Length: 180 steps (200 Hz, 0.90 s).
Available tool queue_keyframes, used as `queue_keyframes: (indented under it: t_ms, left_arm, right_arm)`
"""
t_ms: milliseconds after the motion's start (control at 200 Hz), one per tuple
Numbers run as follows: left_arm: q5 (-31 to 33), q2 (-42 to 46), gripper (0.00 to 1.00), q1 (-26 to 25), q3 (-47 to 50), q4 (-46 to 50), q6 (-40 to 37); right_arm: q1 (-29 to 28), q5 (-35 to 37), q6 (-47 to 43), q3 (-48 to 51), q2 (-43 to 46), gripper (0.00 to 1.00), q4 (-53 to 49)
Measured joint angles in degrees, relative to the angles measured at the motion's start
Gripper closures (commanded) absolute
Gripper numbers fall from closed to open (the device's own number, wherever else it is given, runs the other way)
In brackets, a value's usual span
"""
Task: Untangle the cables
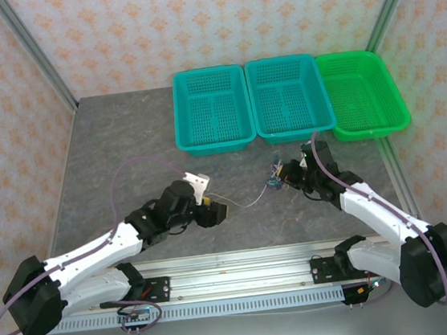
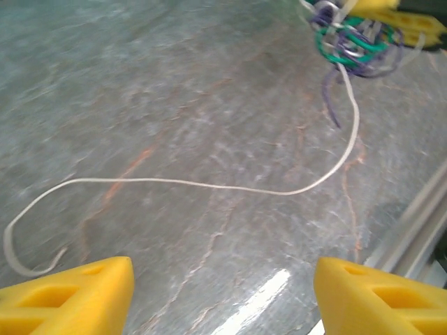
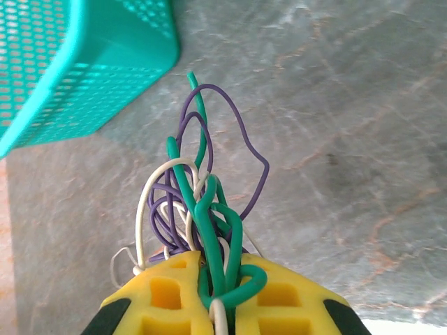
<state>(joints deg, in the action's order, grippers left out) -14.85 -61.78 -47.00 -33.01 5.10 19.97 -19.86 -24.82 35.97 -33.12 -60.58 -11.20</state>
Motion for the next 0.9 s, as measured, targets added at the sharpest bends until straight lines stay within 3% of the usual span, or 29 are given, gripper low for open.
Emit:
queue_keyframes:
  t_ms: [130,350,410,510,701,901]
  left_arm:
    - [-2.3,-6.3,0.31,-3.3,-1.7,-4.7,-2.5]
    - [-4.9,-19.7,0.34,-4.4,-5.8,-13.3,-2.6]
    - [-5.3,-22.7,0.49,-4.9,-7.4,-14.8,-2.5]
    - [-5.3,-26.0,1.00,-5.5,-9.2,-17.3,-1.9]
    - [-0.7,-25.2,1.00,-5.5,-9.0,-21.2,0.6]
    - [6.0,-15.6,1.00,-4.8,-5.6,-20.0,2.1]
  right_arm:
    - [-0.7,-1.4,-0.9,-0.6,0.4,1.00,0.4]
    - [-1.6,-1.8,-0.9,-0.6,1.5,1.00,0.6]
    - [-1.8,-1.8,-0.9,-0.6,1.6,1.00,0.6]
    - [-1.9,-1.6,-0.9,-0.6,1.9,1.00,0.6]
    - [-2.5,8.7,2.2,-0.6,5.6,1.00,-4.4]
    - [-1.4,21.0,12.3,0.5,11.2,0.95,-10.8]
